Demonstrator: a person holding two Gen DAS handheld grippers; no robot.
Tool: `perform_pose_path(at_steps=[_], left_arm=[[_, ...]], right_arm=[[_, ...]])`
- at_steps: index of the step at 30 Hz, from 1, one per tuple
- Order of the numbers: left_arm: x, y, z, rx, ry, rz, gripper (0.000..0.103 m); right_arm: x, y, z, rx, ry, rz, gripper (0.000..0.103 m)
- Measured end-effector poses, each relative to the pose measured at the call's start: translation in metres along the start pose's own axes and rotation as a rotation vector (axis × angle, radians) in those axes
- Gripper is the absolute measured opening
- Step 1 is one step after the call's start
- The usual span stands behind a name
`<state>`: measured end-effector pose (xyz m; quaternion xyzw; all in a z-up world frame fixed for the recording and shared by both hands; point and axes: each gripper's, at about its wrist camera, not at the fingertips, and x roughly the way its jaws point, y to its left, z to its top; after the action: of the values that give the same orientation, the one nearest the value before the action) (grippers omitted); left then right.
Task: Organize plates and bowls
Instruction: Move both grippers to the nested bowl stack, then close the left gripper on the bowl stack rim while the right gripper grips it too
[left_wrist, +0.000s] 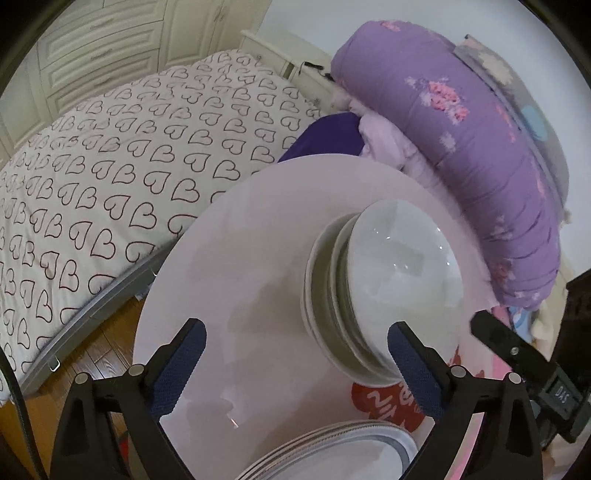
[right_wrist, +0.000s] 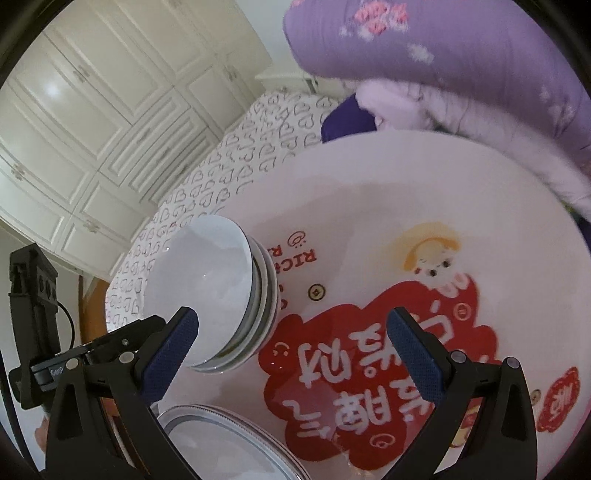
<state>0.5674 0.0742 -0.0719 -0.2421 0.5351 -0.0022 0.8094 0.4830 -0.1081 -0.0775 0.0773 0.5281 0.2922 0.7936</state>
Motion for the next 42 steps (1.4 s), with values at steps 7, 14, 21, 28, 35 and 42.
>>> perform_pose_path(at_steps=[7,14,21,28,35,42], left_arm=[[0.020,-0.016,0.003,0.033,0.016,0.003,0.085],[0.043,-0.013,0.001,0.018,0.062,-0.032,0.068],[0.048,0.002,0.008,0.010,0.088,-0.111,0.043],[0.042,0.012,0.007,0.013,0.087,-0.122,0.042],[0.033,0.008,-0.001,0.025,0.076,-0.125,0.040],[0.019,0.001,-0.006,0.039,0.065,-0.137,0.040]], right_arm=[[0.023,0.002,-0.002,0.018,0.061,0.023,0.084],[0.040,0.006,0.000,0.047,0.096,0.021,0.065],[0.049,0.022,-0.003,0.048,0.111,0.028,0.039],[0.047,0.031,-0.006,0.057,0.089,-0.026,0.036],[0.042,0.034,-0.012,0.065,0.085,-0.043,0.036],[0.029,0.033,-0.014,0.069,0.067,-0.048,0.036]])
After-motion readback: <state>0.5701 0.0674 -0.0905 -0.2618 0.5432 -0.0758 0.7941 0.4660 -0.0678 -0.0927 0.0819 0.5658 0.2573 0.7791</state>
